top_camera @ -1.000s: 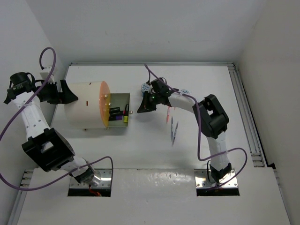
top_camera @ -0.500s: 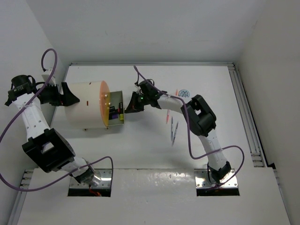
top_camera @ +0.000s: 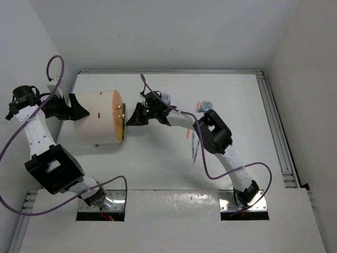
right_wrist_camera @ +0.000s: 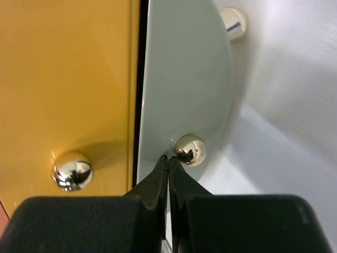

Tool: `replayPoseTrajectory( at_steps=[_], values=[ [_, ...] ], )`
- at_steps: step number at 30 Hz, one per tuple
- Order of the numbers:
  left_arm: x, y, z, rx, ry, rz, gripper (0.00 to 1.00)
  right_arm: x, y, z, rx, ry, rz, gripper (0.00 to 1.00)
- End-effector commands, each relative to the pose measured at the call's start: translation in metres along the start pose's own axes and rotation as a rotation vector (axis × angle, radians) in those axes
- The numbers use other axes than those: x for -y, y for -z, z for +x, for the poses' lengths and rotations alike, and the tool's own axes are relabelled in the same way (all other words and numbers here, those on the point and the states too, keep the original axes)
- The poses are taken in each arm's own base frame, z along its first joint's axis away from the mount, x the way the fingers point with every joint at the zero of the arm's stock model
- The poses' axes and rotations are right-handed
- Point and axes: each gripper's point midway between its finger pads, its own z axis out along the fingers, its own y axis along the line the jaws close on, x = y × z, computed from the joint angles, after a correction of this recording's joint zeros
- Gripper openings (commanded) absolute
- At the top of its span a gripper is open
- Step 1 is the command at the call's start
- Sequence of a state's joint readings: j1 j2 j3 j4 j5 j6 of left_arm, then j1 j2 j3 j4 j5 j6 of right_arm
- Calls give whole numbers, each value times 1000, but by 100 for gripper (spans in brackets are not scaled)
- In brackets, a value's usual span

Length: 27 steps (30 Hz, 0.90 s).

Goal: Sort the stationery into containers
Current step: Close the drawer in the storage box, then open the drawer in the storage box.

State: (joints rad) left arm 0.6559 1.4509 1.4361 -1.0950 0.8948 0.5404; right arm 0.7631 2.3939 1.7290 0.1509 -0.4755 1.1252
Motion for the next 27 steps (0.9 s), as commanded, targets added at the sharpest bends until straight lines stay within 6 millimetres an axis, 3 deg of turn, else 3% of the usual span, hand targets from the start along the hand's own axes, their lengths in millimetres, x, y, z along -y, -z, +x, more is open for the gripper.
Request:
replayPoseTrajectory(
  at_steps=[1,7,12,14,16,18,21,24,27],
  values=[
    [-5,-3,15,-47,-11,-10,90,-39,-9,-17,76,39,-106,0],
    [-6,0,15,-52,-25,-38,90,-50,-18,-14,92,64,-140,2],
    [-6,8,3,-28,-47,-68,90,-52,-9,-13,80,65,-145,10],
    [-9,15,-12,6,-61,-99,90,-55,2,-12,71,61,-146,14],
    [-12,29,-39,68,-90,-157,91,-63,16,-17,78,68,-152,19],
    [-13,46,-71,142,-157,-223,91,-56,25,-15,69,54,-128,21],
    [-9,75,-115,287,-187,-350,90,-62,41,-23,87,57,-131,23],
    [5,102,-146,403,-262,-428,90,-66,54,-37,118,79,-134,28],
    [30,90,-154,385,-293,-375,90,-72,59,-46,137,87,-144,32]
  ],
)
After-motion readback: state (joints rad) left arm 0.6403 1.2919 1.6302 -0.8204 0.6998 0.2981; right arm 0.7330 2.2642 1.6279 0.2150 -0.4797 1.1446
